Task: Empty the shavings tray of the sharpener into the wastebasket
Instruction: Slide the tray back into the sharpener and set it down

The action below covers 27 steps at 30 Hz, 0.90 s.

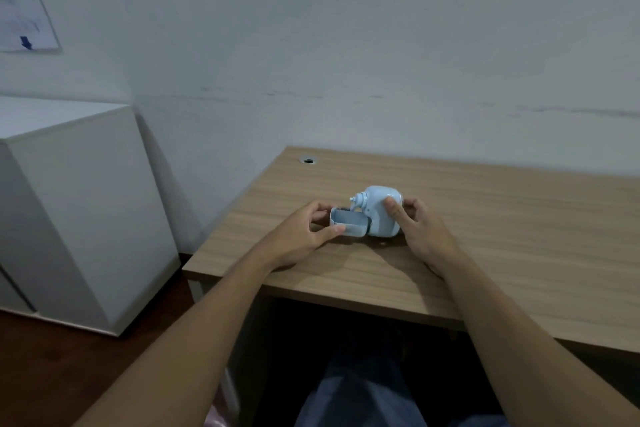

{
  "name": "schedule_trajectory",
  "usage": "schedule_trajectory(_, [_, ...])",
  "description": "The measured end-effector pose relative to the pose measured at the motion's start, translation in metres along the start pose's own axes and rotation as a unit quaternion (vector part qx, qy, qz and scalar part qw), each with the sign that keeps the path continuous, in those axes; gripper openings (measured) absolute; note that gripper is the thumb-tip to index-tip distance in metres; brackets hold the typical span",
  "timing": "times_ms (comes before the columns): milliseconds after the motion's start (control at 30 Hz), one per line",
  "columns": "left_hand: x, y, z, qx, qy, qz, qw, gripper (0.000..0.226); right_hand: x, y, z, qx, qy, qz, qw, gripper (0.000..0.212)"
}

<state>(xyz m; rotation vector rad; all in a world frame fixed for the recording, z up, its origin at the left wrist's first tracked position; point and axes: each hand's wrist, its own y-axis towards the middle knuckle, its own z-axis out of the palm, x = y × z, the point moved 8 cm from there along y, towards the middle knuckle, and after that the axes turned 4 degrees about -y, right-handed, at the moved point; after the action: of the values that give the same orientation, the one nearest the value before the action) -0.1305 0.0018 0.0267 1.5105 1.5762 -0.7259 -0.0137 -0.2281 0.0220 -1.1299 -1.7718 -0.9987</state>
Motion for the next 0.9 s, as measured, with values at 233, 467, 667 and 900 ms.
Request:
schedule_trajectory(233, [-0.007, -0.001, 0.005, -0.02, 0.03, 0.0, 0.999, 0.072, 0.001, -0.002, 0.009, 0.021, 0.008, -0.015, 1.0, 0.063])
schedule_trajectory(467, [-0.002, 0.004, 0.013, -0.003, 0.063, -0.021, 0.998, 0.073, 0.002, -0.003, 0.008, 0.008, 0.029, -0.022, 0.999, 0.082])
schedule_trajectory(667, [0.014, 0.024, 0.036, 0.028, 0.107, -0.022, 0.994, 0.113, 0.003, -0.007, 0.009, -0.004, 0.031, -0.033, 0.999, 0.084])
schedule_trajectory(900, [0.008, 0.033, 0.052, 0.061, 0.091, -0.023, 0.994, 0.115, 0.005, -0.007, 0.012, 0.009, 0.026, -0.04, 0.999, 0.082])
